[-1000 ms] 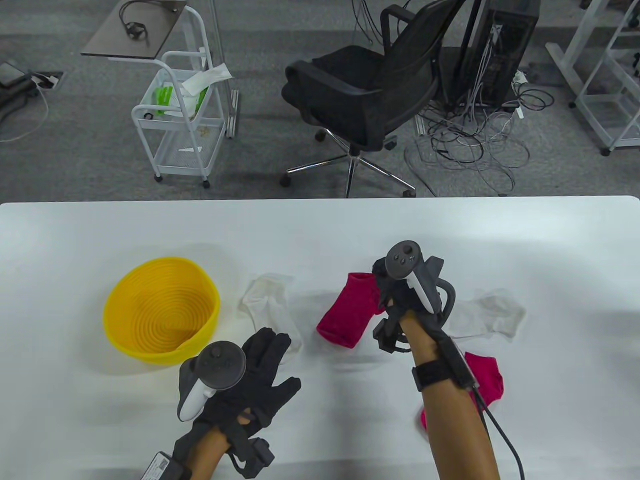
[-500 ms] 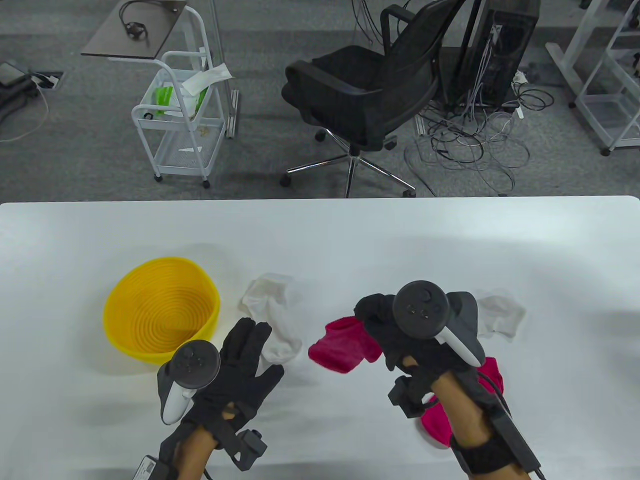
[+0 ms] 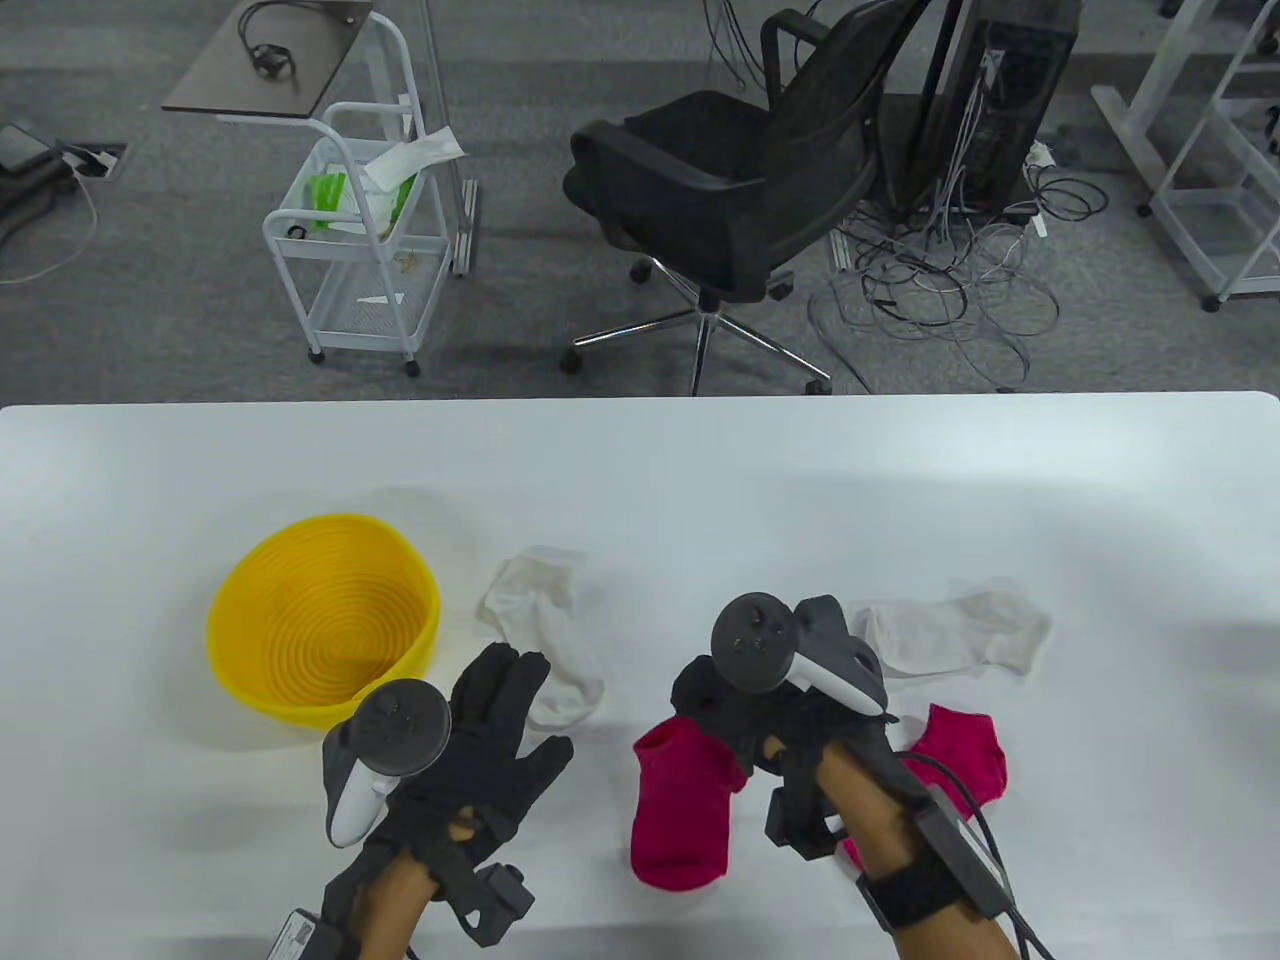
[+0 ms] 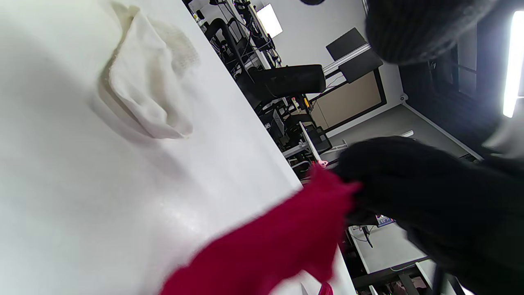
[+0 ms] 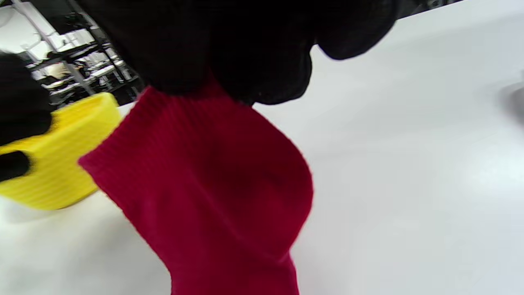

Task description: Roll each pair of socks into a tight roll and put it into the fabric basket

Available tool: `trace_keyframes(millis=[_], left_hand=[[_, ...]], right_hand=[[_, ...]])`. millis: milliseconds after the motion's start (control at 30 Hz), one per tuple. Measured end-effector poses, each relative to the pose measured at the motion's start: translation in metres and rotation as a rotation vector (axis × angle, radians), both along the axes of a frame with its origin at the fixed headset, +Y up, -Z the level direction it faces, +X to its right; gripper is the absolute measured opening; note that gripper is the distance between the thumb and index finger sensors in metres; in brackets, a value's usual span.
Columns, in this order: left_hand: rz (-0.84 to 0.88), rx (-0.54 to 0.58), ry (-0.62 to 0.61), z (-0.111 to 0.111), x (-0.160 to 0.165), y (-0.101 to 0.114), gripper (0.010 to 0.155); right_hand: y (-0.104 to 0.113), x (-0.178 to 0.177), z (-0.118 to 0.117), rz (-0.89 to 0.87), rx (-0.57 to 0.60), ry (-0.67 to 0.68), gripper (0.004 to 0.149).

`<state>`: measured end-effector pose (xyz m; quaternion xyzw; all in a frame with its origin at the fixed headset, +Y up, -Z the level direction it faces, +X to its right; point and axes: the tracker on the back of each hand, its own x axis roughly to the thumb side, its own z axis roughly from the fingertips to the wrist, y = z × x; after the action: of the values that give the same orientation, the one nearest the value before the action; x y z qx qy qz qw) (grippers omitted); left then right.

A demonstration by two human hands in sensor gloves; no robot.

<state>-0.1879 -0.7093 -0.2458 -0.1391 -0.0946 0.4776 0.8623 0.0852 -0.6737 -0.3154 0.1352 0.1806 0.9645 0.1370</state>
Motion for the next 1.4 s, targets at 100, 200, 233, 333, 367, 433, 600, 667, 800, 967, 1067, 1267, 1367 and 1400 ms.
trace_keyframes(millis=[100, 200, 233, 333, 367, 433, 600, 667, 800, 967, 1067, 1267, 1367, 1400], left_hand=[[-0.009, -0.006, -0.012, 0.001, 0.002, 0.0, 0.082], [-0.017, -0.012, -0.022, 0.001, 0.004, 0.0, 0.082], [-0.018, -0.012, -0.023, 0.001, 0.004, 0.0, 0.082], [-0.023, -0.02, -0.025, 0.001, 0.005, -0.001, 0.082], [-0.026, -0.023, -0.026, 0.001, 0.005, -0.001, 0.082], [-0.031, -0.029, -0.03, 0.001, 0.005, -0.001, 0.082], [-0.044, -0.042, -0.042, 0.001, 0.007, -0.003, 0.082], [-0.049, -0.049, -0.046, 0.001, 0.008, -0.003, 0.082], [-0.057, -0.057, -0.05, 0.002, 0.008, -0.004, 0.082], [-0.049, -0.038, -0.055, 0.002, 0.01, -0.003, 0.081], [-0.055, -0.042, -0.056, 0.003, 0.01, -0.002, 0.082], [-0.06, -0.044, -0.054, 0.003, 0.011, -0.003, 0.081], [-0.065, -0.047, -0.06, 0.003, 0.012, -0.003, 0.081], [-0.067, -0.048, -0.062, 0.003, 0.012, -0.003, 0.081]], right_hand=[[-0.028, -0.003, -0.02, 0.006, 0.026, -0.067, 0.039], [-0.045, -0.006, -0.033, 0.002, 0.066, -0.142, 0.04], [-0.047, -0.007, -0.035, -0.002, 0.074, -0.152, 0.039], [-0.058, -0.011, -0.043, 0.022, 0.112, -0.202, 0.04], [-0.061, -0.012, -0.046, 0.044, 0.117, -0.22, 0.04], [-0.066, -0.013, -0.05, 0.055, 0.125, -0.248, 0.04], [-0.077, -0.011, -0.053, 0.042, 0.063, -0.262, 0.063], [-0.076, -0.008, -0.052, 0.04, 0.05, -0.248, 0.071], [-0.065, 0.005, -0.047, -0.035, 0.013, -0.223, 0.077], [-0.035, 0.037, -0.035, -0.119, 0.014, -0.187, 0.083], [-0.018, 0.064, -0.027, -0.151, 0.05, -0.256, 0.08], [-0.005, 0.124, -0.009, -0.141, 0.1, -0.441, 0.069], [-0.007, 0.154, 0.0, -0.138, 0.112, -0.544, 0.065], [-0.008, 0.16, 0.002, -0.145, 0.112, -0.567, 0.063]])
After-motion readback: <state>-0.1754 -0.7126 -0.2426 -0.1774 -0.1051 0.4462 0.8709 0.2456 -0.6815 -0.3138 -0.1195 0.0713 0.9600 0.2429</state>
